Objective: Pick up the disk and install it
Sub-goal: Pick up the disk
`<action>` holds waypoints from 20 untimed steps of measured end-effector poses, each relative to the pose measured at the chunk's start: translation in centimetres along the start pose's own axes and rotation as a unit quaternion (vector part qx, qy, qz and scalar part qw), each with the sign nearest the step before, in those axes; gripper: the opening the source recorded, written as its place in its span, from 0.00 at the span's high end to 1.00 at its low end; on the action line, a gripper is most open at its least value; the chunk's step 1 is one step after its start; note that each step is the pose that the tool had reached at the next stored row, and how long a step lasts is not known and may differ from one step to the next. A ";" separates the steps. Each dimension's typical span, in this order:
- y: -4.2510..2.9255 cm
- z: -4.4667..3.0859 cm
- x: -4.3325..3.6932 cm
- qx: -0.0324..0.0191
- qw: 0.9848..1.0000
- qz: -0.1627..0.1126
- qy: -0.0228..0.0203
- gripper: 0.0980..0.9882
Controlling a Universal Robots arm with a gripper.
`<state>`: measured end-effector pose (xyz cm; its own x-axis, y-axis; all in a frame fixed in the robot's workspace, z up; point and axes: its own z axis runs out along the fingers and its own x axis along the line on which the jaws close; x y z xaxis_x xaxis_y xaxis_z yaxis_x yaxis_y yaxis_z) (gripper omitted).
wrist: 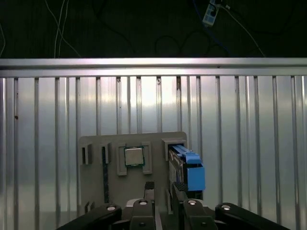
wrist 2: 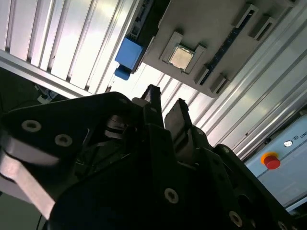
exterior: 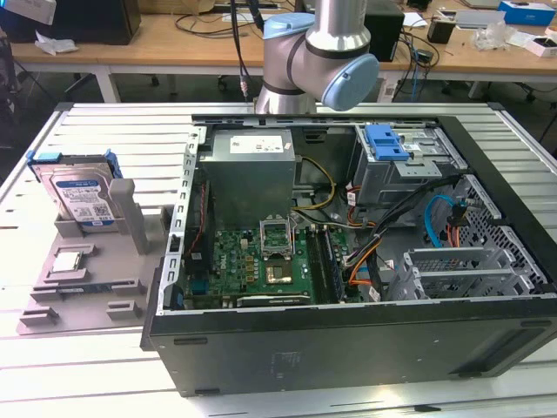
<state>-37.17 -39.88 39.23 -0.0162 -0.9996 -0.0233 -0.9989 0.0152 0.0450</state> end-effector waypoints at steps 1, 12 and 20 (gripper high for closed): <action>0.00 0.00 0.00 0.000 1.000 0.000 0.000 0.71; 0.00 0.01 -0.25 0.000 1.000 0.000 0.000 0.57; 0.00 0.19 -1.66 0.000 1.000 0.000 0.000 0.57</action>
<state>-37.15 -38.22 39.08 -0.0161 -0.9996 -0.0233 -0.9989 0.0150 0.0450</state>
